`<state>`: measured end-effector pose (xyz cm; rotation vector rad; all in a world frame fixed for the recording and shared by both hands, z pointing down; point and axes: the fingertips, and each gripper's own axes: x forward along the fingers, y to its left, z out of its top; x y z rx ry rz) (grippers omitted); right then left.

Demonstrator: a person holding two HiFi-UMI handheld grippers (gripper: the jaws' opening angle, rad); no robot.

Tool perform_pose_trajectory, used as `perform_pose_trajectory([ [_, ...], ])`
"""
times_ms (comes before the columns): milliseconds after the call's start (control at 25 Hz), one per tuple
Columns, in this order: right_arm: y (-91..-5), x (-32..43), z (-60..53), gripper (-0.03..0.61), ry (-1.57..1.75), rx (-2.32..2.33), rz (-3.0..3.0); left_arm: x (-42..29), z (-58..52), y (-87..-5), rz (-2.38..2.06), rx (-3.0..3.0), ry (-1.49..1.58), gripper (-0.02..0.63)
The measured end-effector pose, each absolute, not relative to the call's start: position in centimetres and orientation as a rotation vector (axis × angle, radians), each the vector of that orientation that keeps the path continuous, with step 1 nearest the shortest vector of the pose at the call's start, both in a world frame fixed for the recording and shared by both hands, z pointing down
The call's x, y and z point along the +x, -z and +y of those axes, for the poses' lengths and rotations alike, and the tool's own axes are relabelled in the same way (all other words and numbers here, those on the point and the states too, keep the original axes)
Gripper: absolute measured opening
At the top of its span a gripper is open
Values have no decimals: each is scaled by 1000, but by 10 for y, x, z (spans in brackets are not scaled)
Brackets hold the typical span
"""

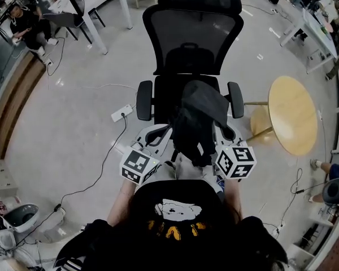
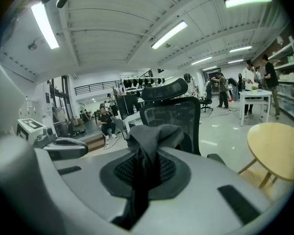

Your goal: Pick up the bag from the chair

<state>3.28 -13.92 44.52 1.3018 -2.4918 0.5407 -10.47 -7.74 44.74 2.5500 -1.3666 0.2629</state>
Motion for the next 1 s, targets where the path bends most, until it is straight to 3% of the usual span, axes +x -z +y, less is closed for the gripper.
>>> perform_pose_trajectory([
  [520,-435,70,-119,8,-515,1254,-2532,-59,-69,-447,-1382,2546,-273,11],
  [1000,-435,148,-71,8,-521,1143,-2565,26,-29,-432,-1457,2522,-269,11],
])
